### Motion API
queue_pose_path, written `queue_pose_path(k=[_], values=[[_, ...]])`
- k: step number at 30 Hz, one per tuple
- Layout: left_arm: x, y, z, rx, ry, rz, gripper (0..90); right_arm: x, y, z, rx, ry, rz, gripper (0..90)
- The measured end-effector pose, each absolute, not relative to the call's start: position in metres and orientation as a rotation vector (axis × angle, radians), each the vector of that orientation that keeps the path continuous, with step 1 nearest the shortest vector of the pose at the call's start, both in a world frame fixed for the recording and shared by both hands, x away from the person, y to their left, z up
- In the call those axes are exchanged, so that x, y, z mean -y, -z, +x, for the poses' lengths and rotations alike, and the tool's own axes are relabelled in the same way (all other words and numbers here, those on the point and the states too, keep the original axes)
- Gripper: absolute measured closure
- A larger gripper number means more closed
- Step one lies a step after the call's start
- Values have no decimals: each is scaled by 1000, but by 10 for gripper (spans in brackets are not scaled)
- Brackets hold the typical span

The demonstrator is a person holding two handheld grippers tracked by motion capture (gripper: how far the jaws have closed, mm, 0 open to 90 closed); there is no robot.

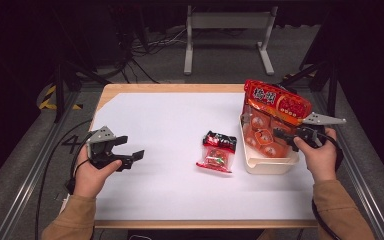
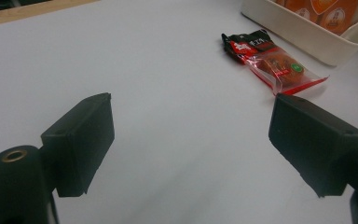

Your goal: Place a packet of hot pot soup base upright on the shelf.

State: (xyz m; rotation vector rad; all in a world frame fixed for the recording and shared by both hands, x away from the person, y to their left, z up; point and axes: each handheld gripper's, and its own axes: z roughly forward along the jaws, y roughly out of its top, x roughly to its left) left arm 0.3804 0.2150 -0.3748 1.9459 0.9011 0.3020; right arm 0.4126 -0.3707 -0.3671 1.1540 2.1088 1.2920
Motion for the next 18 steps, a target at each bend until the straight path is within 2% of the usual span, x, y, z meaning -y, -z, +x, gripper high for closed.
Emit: queue_pose_path(k=[3, 6, 8, 9, 10, 14, 18], values=[[-215, 376, 381, -903, -301, 1949, 154, 369, 362, 412, -2124, -1252, 1158, 630], [-215, 376, 381, -902, -297, 1951, 154, 367, 355, 412, -2102, -1201, 1148, 555], [-215, 376, 381, -902, -300, 1952, 154, 368, 351, 410, -2087, -1215, 1155, 472], [-215, 376, 381, -902, -300, 1952, 154, 368, 351, 410, -2087, -1215, 1155, 472], [-216, 376, 381, -900, -305, 1953, 154, 368, 349, 409, -2069, -1219, 1163, 381], [-216, 378, 381, -911, -290, 1946, 154, 371, 344, 402, -2025, -1204, 1168, 331], [-215, 379, 381, -912, -281, 1951, 153, 375, 343, 398, -2015, -1194, 1157, 323]])
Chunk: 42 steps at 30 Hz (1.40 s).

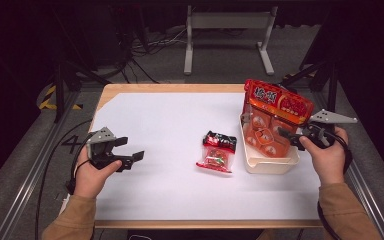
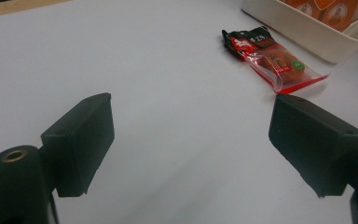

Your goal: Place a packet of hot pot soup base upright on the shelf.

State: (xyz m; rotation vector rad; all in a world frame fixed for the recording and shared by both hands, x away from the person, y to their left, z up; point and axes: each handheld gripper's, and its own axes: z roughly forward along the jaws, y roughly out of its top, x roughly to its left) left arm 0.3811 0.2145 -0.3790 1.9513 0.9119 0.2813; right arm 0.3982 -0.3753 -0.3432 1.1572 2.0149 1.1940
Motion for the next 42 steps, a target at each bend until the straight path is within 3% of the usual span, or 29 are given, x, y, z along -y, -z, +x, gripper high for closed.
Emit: queue_pose_path(k=[19, 28, 42], values=[[-199, 381, 394, -869, -255, 1980, 151, 389, 326, 340, -1987, -1221, 1121, 273], [-197, 382, 393, -874, -246, 1986, 151, 370, 315, 322, -2081, -1336, 981, 256], [-195, 385, 394, -872, -233, 1991, 150, 320, 329, 317, -2245, -1454, 753, 241]])
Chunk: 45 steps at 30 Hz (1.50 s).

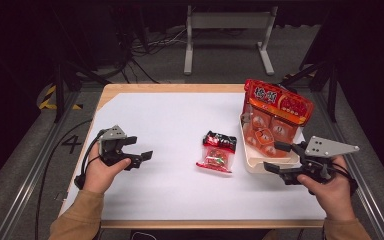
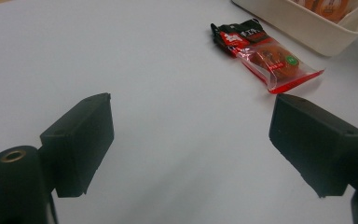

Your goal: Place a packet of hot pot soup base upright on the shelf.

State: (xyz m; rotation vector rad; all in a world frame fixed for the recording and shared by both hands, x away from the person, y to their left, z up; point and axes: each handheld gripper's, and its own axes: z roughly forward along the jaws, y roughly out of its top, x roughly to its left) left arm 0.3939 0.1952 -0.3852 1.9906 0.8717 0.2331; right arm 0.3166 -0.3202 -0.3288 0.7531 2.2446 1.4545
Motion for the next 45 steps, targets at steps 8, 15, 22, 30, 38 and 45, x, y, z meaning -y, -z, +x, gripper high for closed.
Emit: queue_pose_path(k=[8, 15, 22, 30, 38, 45], values=[[-190, 386, 395, -863, -242, 1980, 145, 318, 332, 320, -2248, -1461, 746, 242], [-162, 388, 403, -782, -231, 1960, 128, 314, 333, 322, -2251, -1467, 725, 242], [-139, 389, 415, -777, -179, 1964, 126, 310, 332, 323, -2250, -1480, 703, 244], [-117, 391, 430, -755, -166, 1991, 164, 307, 334, 324, -2255, -1492, 681, 245], [-101, 391, 439, -754, -149, 1965, 160, 306, 336, 323, -2257, -1496, 682, 245], [-82, 394, 449, -748, -136, 1965, 157, 305, 337, 324, -2261, -1494, 676, 244]])
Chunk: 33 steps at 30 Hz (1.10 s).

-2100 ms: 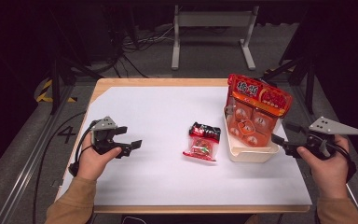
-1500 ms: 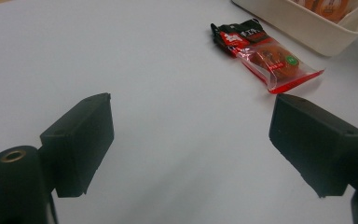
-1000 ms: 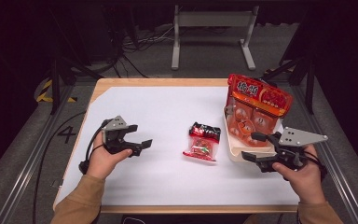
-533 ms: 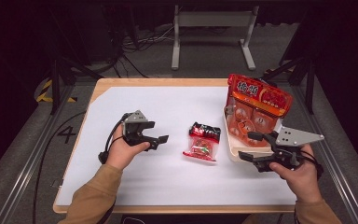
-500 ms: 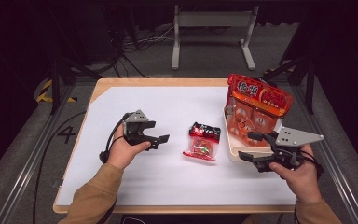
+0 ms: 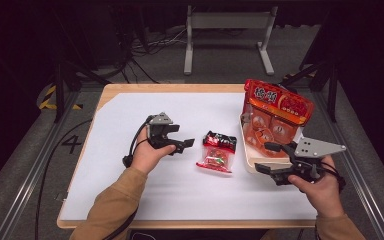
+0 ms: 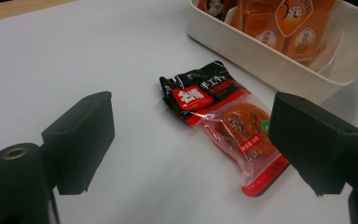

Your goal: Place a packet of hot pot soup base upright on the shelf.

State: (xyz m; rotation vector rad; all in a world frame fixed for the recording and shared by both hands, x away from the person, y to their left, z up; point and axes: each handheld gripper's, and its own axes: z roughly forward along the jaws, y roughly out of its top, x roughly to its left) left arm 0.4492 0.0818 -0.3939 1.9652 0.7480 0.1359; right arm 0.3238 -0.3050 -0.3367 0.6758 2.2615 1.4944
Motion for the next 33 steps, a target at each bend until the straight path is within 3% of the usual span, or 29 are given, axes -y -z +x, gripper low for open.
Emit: queue_pose_path(k=[18, 33], values=[[-42, 419, 494, -768, -66, 1971, 163, 304, 342, 326, -2269, -1505, 671, 243], [-18, 446, 507, -809, -6, 2011, 207, 304, 344, 327, -2283, -1512, 676, 243]])
